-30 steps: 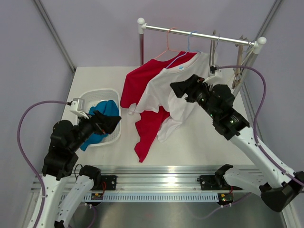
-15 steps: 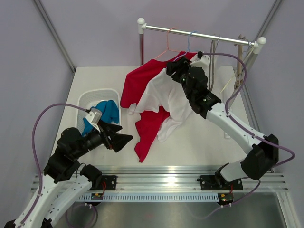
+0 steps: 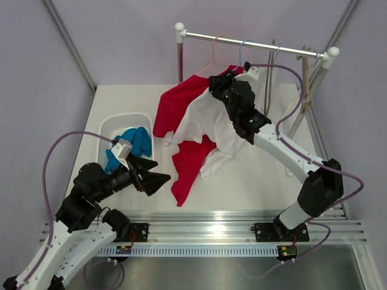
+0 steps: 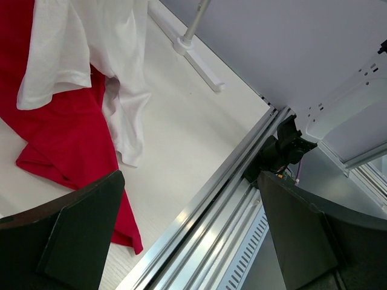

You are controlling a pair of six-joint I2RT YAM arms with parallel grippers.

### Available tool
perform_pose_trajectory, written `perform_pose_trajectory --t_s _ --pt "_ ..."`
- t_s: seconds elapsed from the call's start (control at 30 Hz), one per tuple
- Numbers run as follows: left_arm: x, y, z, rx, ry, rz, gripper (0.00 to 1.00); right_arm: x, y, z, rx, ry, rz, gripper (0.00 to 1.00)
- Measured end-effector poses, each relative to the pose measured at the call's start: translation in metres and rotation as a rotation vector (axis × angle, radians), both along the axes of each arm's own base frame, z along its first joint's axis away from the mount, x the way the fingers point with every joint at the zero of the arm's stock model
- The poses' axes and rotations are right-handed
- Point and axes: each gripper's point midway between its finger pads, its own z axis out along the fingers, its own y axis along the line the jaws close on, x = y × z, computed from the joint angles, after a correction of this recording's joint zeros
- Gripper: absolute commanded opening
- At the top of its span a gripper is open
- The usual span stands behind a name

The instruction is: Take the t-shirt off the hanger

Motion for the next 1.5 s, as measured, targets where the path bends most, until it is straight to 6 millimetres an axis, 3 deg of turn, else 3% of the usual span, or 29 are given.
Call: perform_pose_trajectory --t_s 0.2,0.33,0.57,0.7,1.0,1.23,1.5 --pt "0.002 -0.001 -0.001 0.004 0.004 0.001 0.99 -0.004 0.000 0.001 0.020 -0.005 0.014 0.07" --pt "0.005 -0.003 -0.005 0.019 0.017 0.001 0.99 -0.013 0.003 0.009 0.024 -0.019 0.055 0.01" --pt "0.014 -0.010 -0.019 0.058 0.072 -0.001 0.99 -0.050 -0.006 0.046 0.064 -0.088 0.135 0.01" --pt "0.020 -0.014 -0.016 0.065 0.095 -0.003 0.99 -0.069 -0.011 0.051 0.074 -0.104 0.175 0.01" --pt "0.033 -0.032 0.021 -0.013 0.097 -0.028 0.97 -0.084 0.003 -0.003 0.001 0.023 0.283 0.01" --pt "0.042 -0.040 0.030 -0.049 0.123 -0.022 0.95 -0.097 0.018 -0.020 -0.017 0.067 0.394 0.00" --pt "0.059 -0.058 0.041 -0.073 0.169 -0.023 0.89 -0.125 0.018 -0.068 -0.043 0.170 0.482 0.00"
